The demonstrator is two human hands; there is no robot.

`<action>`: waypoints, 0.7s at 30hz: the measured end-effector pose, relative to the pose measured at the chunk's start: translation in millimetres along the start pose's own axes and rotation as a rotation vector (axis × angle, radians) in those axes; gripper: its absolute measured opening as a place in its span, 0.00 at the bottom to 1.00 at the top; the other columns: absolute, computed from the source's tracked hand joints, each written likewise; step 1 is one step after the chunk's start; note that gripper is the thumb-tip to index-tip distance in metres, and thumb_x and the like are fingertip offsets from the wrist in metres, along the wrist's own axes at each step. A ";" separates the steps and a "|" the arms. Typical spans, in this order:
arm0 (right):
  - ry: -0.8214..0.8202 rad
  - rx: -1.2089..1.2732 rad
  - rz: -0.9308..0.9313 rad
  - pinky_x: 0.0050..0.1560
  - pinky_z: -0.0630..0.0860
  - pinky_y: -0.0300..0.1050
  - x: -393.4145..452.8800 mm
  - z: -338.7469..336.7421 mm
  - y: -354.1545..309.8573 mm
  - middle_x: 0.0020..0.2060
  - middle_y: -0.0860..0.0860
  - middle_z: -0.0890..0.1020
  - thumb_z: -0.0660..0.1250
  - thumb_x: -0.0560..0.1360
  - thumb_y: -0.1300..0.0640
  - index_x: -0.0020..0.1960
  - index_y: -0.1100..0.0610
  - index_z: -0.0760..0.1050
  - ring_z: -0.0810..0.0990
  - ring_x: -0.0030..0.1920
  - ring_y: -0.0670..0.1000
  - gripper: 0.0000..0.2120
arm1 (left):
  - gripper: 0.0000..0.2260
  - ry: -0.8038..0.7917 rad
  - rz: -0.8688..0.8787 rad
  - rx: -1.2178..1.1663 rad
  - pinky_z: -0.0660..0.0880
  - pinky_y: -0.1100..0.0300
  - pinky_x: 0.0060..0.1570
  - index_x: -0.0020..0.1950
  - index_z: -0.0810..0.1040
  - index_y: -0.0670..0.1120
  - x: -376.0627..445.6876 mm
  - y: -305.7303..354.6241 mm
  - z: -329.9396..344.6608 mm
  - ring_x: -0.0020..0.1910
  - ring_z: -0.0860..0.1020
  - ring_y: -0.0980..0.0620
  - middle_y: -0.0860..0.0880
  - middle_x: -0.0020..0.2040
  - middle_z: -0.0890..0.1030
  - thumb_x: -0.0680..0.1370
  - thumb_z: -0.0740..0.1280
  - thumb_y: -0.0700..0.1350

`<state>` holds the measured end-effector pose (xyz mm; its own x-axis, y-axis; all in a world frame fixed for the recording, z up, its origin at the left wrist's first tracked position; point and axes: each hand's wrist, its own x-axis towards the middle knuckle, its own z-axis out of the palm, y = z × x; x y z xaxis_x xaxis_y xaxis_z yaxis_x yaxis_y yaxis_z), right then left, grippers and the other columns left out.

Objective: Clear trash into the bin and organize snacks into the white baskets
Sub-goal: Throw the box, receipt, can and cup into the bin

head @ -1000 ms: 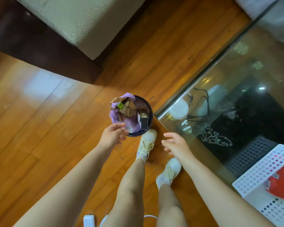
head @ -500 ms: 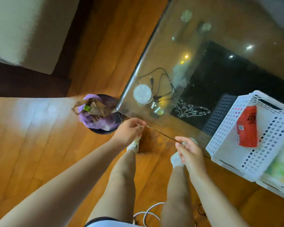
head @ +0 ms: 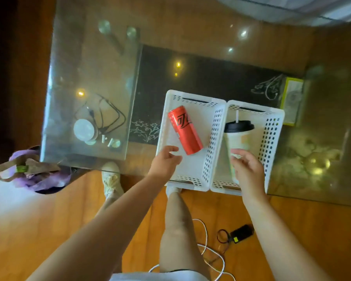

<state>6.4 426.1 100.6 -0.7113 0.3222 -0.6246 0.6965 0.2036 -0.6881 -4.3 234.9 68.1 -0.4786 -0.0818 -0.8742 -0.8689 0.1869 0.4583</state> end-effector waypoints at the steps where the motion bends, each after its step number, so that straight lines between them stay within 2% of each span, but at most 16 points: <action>1: 0.036 -0.005 -0.002 0.40 0.71 0.38 10.0 -12.1 2.5 0.38 0.45 0.77 0.65 0.74 0.62 0.47 0.48 0.77 0.77 0.44 0.49 0.09 | 0.18 0.087 -0.002 0.016 0.70 0.62 0.39 0.65 0.69 0.42 3.8 6.2 16.1 0.41 0.75 0.51 0.47 0.45 0.76 0.76 0.65 0.40; 3: 0.090 -0.034 -0.004 0.45 0.74 0.41 29.9 -27.6 8.8 0.47 0.50 0.78 0.67 0.73 0.61 0.53 0.51 0.75 0.77 0.51 0.53 0.10 | 0.25 0.302 -0.003 0.004 0.70 0.59 0.53 0.69 0.64 0.43 13.7 20.3 37.4 0.57 0.74 0.46 0.43 0.61 0.71 0.74 0.67 0.41; 5: 0.115 -0.066 -0.024 0.48 0.73 0.38 49.5 -33.8 13.9 0.57 0.52 0.73 0.70 0.71 0.59 0.59 0.50 0.70 0.74 0.56 0.51 0.19 | 0.28 0.406 -0.053 -0.044 0.67 0.56 0.58 0.71 0.61 0.43 30.6 36.0 49.0 0.63 0.71 0.45 0.43 0.68 0.66 0.74 0.68 0.44; 7: 0.101 -0.107 -0.042 0.54 0.69 0.38 69.5 -33.6 16.0 0.64 0.51 0.67 0.73 0.68 0.56 0.65 0.48 0.64 0.69 0.61 0.50 0.30 | 0.28 0.412 -0.130 -0.116 0.69 0.57 0.52 0.69 0.63 0.42 50.6 50.0 55.5 0.54 0.75 0.46 0.42 0.66 0.70 0.73 0.69 0.46; 9: 0.054 -0.170 -0.023 0.63 0.67 0.48 88.3 -30.7 18.1 0.69 0.51 0.63 0.76 0.64 0.53 0.70 0.45 0.57 0.64 0.68 0.52 0.41 | 0.26 0.429 -0.195 -0.206 0.70 0.57 0.47 0.65 0.66 0.41 68.1 59.8 59.0 0.44 0.76 0.49 0.41 0.60 0.76 0.72 0.71 0.48; 11: 0.024 -0.230 0.004 0.66 0.66 0.56 102.5 -26.9 19.3 0.70 0.52 0.61 0.77 0.61 0.50 0.72 0.42 0.52 0.62 0.70 0.55 0.47 | 0.28 0.471 -0.251 -0.234 0.73 0.55 0.52 0.65 0.66 0.41 81.6 62.5 60.9 0.48 0.77 0.47 0.41 0.59 0.77 0.70 0.72 0.50; 14: 0.005 -0.290 0.007 0.66 0.66 0.59 113.4 -20.9 23.5 0.70 0.53 0.62 0.78 0.60 0.49 0.72 0.41 0.50 0.63 0.69 0.57 0.51 | 0.32 0.508 -0.301 -0.182 0.72 0.48 0.61 0.67 0.65 0.42 92.7 59.8 63.3 0.57 0.77 0.43 0.41 0.61 0.75 0.69 0.72 0.53; 21: -0.025 -0.296 -0.015 0.63 0.68 0.58 115.4 -20.4 34.2 0.69 0.52 0.66 0.77 0.61 0.49 0.73 0.44 0.51 0.67 0.67 0.57 0.49 | 0.30 0.530 -0.271 -0.075 0.73 0.47 0.60 0.67 0.64 0.42 96.2 53.0 68.3 0.55 0.77 0.43 0.42 0.61 0.75 0.70 0.71 0.52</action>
<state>-50.0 489.1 12.6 -0.7216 0.2946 -0.6265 0.6801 0.4706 -0.5621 -87.8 303.8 -2.7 -0.2198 -0.5976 -0.7711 -0.9661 0.0236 0.2571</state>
